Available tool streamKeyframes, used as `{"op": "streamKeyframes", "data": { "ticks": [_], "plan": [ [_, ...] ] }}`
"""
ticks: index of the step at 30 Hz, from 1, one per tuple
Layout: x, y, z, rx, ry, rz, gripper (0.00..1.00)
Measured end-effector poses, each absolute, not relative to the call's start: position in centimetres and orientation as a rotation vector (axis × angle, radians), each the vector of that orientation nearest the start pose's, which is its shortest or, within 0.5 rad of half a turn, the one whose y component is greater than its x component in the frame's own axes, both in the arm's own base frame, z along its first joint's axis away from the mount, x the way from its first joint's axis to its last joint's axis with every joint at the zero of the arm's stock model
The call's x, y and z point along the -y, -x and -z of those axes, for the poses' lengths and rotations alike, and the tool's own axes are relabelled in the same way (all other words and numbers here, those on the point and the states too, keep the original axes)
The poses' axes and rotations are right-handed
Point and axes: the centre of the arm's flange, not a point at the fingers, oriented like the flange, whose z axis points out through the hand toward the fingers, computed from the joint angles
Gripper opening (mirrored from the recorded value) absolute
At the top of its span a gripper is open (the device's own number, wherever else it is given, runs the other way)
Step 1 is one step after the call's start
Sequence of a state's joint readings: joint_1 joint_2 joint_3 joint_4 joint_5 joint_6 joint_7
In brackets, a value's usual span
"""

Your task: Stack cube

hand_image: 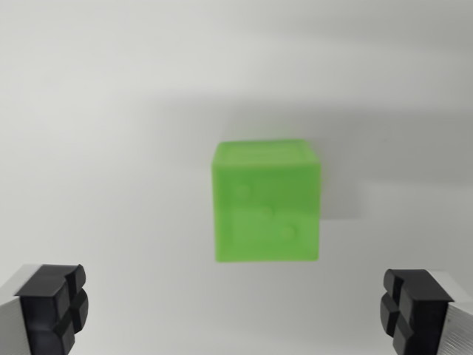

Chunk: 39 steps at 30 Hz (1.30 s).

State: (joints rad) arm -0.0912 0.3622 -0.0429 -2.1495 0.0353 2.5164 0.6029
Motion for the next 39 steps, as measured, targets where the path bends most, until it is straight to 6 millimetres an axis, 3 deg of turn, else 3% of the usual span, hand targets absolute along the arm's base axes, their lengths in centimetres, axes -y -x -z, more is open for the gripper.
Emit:
{"op": "streamKeyframes", "data": {
  "ticks": [21,33,34,39],
  "plan": [
    [8.8,-56.1,-14.2,-1.115,2.944,-0.01,1.0],
    [8.9,-56.1,-11.5,-1.115,2.943,-0.008,1.0],
    [8.9,-56.1,-11.4,-1.115,2.943,-0.009,0.0],
    [8.8,-56.1,-11.5,-1.115,2.942,-0.006,0.0]
  ]
}}
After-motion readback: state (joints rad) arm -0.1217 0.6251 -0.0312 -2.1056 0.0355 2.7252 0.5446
